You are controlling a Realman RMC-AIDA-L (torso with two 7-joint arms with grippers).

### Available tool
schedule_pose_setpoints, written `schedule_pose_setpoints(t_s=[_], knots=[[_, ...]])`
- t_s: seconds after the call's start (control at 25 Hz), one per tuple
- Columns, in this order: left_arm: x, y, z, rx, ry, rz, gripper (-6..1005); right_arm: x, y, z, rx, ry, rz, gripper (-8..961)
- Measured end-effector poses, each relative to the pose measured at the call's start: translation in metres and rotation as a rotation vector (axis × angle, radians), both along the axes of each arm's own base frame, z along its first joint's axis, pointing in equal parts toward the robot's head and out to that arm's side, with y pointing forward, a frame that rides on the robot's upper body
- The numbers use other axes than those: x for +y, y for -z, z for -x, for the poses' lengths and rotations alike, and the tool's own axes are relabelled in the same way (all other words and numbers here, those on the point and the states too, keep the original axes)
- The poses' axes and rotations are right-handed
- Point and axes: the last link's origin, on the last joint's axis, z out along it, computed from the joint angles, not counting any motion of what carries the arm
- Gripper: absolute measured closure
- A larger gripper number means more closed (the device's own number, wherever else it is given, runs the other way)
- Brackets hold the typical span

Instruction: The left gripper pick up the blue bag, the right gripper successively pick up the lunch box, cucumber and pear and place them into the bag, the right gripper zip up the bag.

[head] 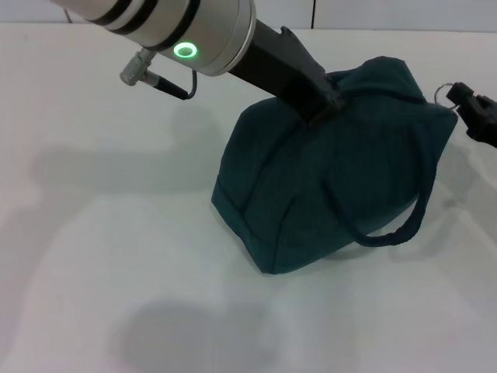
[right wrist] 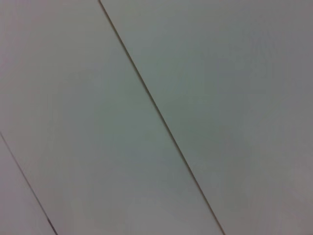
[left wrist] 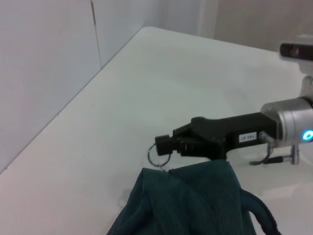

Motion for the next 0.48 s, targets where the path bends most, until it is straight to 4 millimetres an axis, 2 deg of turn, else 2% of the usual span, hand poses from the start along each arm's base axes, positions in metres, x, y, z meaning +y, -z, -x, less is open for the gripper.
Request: schedule_pose_setpoints(t_s=[0.24,0.48], knots=[[-0.0001,-0.0002,-0.0002,-0.006,0.005,0.0,957,0.0002,0.0006,0.0005,-0.002,-0.001,0.003,918],[0.0009,0.0004,0.002,-0.011,-0.005,-0.001,958,-0.0077,-0.006,0.006,0.031,-0.071,-0.009,886]])
